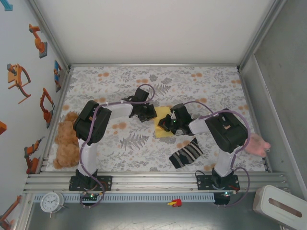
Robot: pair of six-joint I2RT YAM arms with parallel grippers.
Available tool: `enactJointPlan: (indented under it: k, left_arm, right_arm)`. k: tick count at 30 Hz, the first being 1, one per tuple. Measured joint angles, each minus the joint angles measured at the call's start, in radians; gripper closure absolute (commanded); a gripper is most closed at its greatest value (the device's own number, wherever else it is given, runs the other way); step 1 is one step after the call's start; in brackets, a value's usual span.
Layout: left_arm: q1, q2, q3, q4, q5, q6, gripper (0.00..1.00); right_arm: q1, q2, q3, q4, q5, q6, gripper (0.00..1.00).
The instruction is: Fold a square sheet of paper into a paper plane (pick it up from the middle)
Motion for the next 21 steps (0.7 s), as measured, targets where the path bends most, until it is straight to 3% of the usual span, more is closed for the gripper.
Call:
enactJointPlan:
  k: [6,13,21]
  left_arm:
    - [0.009,-0.027,-0.002,-0.015,-0.034,-0.011,0.82]
    - [0.086,-0.152,-0.053,-0.01,-0.09,-0.038,0.74]
    - [0.114,-0.226,-0.148,-0.001,-0.107,-0.052,0.73]
  right_arm:
    - [0.0,0.0,0.0,0.001,0.0,0.013,0.87]
    - [0.0,-0.001,0.003,0.027,-0.008,0.02,0.75]
    - [0.001,-0.005,0.007,0.026,-0.012,0.017,0.71]
